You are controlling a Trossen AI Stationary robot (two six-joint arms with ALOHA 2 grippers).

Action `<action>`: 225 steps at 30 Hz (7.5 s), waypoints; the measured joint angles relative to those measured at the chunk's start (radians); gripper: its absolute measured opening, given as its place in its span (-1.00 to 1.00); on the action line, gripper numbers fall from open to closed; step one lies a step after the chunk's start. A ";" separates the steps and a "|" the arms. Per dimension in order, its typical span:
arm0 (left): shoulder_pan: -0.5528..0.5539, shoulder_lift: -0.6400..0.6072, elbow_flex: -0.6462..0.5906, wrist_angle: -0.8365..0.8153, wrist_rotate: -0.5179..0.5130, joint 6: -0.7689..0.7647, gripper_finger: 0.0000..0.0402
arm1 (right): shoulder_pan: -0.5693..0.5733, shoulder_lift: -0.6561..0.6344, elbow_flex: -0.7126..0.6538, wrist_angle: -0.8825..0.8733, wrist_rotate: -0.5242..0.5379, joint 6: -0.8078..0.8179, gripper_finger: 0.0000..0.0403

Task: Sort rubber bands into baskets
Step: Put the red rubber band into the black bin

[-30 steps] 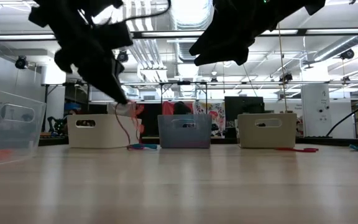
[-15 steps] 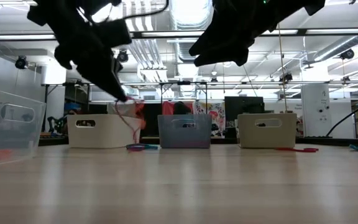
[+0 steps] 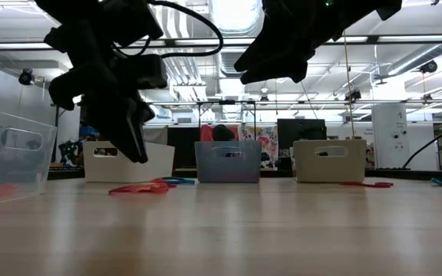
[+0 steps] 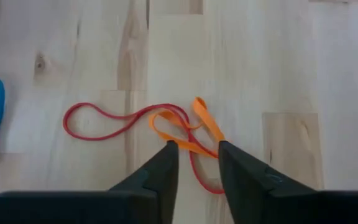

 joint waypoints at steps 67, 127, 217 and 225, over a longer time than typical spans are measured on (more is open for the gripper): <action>-0.061 0.122 -0.032 0.055 -0.010 -0.088 -0.71 | 0.000 0.001 -0.010 0.005 0.000 0.018 -0.05; -0.061 0.111 -0.032 0.049 0.066 -0.034 -0.52 | 0.000 0.001 -0.012 0.004 0.000 0.018 -0.05; -0.045 -0.130 0.191 0.248 -0.242 0.317 -0.14 | -0.013 0.155 -0.028 0.410 0.029 -0.271 -0.96; -0.045 -0.198 0.191 0.104 -0.243 0.327 0.09 | -0.027 0.140 0.010 0.320 0.060 -0.267 -0.96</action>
